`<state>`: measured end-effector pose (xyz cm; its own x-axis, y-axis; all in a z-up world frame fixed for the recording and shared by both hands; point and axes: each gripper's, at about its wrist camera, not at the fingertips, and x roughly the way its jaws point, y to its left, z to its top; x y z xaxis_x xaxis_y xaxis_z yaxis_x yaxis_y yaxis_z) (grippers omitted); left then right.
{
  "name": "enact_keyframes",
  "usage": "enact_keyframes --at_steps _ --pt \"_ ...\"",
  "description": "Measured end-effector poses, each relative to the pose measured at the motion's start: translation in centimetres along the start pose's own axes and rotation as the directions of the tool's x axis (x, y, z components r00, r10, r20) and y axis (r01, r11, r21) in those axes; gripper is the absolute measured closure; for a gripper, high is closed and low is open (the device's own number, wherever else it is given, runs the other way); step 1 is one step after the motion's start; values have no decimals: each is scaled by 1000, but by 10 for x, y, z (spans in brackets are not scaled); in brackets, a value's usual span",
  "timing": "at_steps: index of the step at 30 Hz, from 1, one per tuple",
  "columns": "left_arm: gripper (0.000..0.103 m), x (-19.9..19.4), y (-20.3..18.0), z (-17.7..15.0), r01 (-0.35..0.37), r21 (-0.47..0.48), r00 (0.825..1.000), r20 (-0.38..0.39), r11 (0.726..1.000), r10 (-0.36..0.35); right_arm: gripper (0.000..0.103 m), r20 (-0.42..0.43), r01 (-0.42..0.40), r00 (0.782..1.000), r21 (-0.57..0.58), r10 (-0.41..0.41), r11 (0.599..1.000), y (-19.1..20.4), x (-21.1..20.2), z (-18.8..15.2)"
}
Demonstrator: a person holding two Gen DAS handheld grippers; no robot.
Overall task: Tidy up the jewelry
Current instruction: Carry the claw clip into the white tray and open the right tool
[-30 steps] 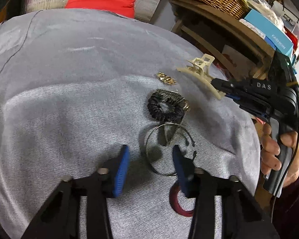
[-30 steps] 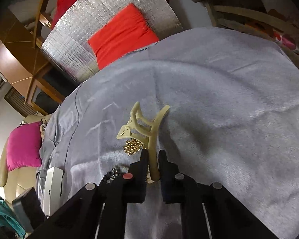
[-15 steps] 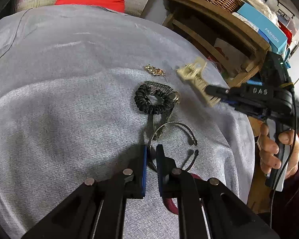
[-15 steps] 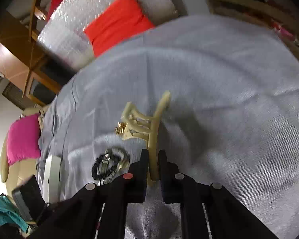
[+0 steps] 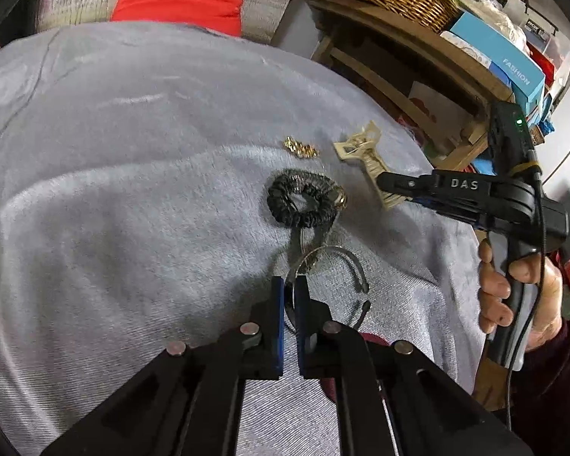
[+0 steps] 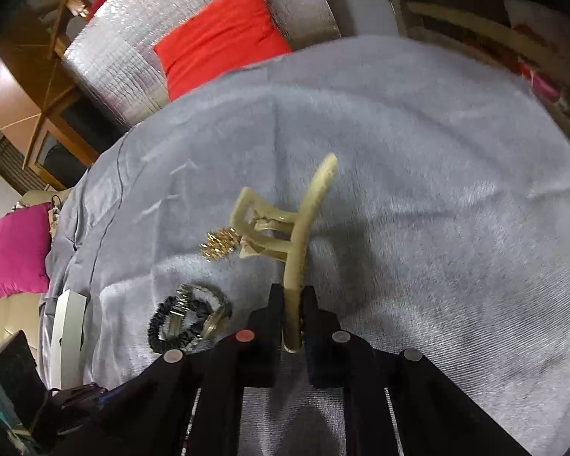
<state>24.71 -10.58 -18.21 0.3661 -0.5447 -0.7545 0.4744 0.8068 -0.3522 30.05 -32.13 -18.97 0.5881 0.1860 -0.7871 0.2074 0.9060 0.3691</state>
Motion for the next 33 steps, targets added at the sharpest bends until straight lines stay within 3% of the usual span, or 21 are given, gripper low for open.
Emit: enact_keyframes --at_steps 11,18,22,25,28,31,33 --pt "98 -43 12 -6 -61 -17 996 61 998 62 93 61 -79 995 -83 84 993 42 -33 -4" --pt "98 -125 24 -29 -181 -89 967 166 979 194 93 64 -189 977 -192 204 963 104 -55 -18" --pt "98 -182 53 -51 -262 -210 927 216 942 306 93 28 -267 959 -249 282 931 153 -58 -34" --pt "98 -222 87 -74 -340 -325 879 223 883 421 93 -20 -332 940 -285 340 899 196 -55 -54" --pt "98 -251 131 -95 -379 -439 845 193 814 498 93 -66 -384 922 -296 382 875 237 -48 -75" --pt "98 -262 159 -109 -421 -485 819 159 767 551 93 -118 -417 909 -294 400 860 278 -35 -95" --pt "98 -260 168 -113 -443 -491 812 135 750 568 93 -148 -424 905 -301 398 854 304 -29 -109"
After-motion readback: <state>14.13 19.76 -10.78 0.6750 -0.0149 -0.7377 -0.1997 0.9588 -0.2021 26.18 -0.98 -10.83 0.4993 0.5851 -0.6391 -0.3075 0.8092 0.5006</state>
